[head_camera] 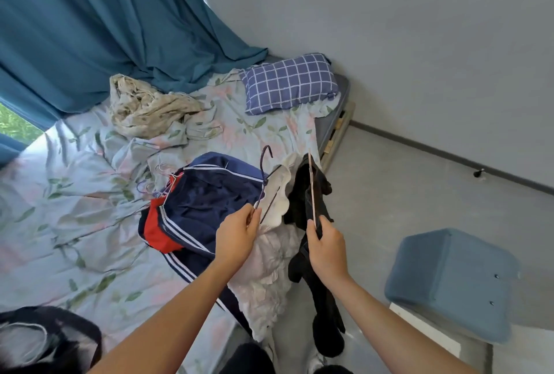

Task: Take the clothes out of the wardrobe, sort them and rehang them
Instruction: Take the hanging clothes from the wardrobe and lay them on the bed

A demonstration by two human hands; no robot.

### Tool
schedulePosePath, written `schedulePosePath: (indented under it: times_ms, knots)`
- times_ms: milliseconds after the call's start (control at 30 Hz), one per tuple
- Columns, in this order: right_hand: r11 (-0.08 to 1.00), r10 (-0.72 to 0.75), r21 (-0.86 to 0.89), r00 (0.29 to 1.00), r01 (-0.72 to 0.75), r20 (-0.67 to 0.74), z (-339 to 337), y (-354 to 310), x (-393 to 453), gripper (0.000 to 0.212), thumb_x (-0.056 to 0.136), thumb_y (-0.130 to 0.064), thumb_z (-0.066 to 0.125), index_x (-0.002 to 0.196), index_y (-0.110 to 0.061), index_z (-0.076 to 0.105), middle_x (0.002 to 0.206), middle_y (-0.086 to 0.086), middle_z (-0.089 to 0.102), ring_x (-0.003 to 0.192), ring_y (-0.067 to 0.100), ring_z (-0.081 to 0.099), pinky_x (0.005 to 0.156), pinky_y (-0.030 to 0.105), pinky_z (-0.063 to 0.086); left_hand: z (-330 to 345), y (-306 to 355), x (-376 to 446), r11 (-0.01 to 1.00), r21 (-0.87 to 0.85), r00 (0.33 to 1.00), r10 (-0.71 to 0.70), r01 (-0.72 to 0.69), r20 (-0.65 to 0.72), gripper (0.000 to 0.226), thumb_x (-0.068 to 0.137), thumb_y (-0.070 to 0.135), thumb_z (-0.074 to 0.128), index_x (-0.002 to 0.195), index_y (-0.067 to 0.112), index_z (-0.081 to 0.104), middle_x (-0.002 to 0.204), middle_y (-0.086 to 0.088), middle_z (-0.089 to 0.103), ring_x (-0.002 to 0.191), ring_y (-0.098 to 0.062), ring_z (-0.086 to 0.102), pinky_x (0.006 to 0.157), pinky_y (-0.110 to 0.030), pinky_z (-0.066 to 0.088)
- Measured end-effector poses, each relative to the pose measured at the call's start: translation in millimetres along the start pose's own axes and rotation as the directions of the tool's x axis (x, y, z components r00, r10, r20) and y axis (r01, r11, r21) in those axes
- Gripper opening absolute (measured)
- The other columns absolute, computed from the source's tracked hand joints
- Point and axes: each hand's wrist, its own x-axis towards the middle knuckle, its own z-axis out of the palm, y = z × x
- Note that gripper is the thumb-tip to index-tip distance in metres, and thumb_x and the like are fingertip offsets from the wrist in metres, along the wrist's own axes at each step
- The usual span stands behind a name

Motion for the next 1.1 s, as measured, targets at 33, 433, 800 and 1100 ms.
schedulePosePath:
  times_ms: [33,433,800,1100]
  knots:
    - [1.000,0.000,-0.013,1.000,0.000,0.014,11,-1,8,0.037,0.107,-0.032,0.052,0.074,-0.016,0.049,0.058,0.001,0.051,0.051,0.019,0.049,0.050,0.044,0.042,1,-13,7,1.000,-0.016,1.000,-0.016,0.016,0.003,0.043,0.108,0.040,0.054,0.072,0.019,0.041,0.058,-0.001,0.046,0.056,-0.020,0.046,0.052,-0.032,0.032]
    - [0.987,-0.036,-0.149,0.985,0.062,0.171,241,22,108,0.036,0.108,-0.032,0.050,0.076,-0.016,0.049,0.060,-0.002,0.054,0.055,0.012,0.054,0.052,0.026,0.039,9,-242,102,0.993,-0.013,0.993,-0.118,0.118,-0.018,0.045,0.109,0.036,0.053,0.073,0.019,0.033,0.059,0.001,0.040,0.056,-0.018,0.041,0.053,-0.037,0.029]
    - [0.978,-0.021,-0.192,0.947,0.086,0.319,413,22,125,0.033,0.108,-0.031,0.050,0.079,-0.015,0.047,0.072,0.000,0.058,0.065,0.015,0.057,0.063,0.039,0.046,-9,-394,112,0.931,0.173,0.947,-0.314,0.320,-0.066,0.039,0.108,0.033,0.053,0.074,0.020,0.038,0.070,0.004,0.047,0.065,-0.014,0.045,0.052,-0.037,0.027]
    - [0.954,0.034,-0.224,0.670,0.199,0.742,456,24,141,0.024,0.106,-0.042,0.051,0.125,-0.027,0.053,0.117,-0.004,0.061,0.116,0.018,0.055,0.097,0.039,0.047,-25,-407,114,0.869,0.174,0.886,-0.447,0.463,-0.124,0.009,0.104,0.024,0.048,0.099,0.022,0.055,0.100,0.006,0.055,0.090,-0.019,0.051,0.062,-0.039,0.045]
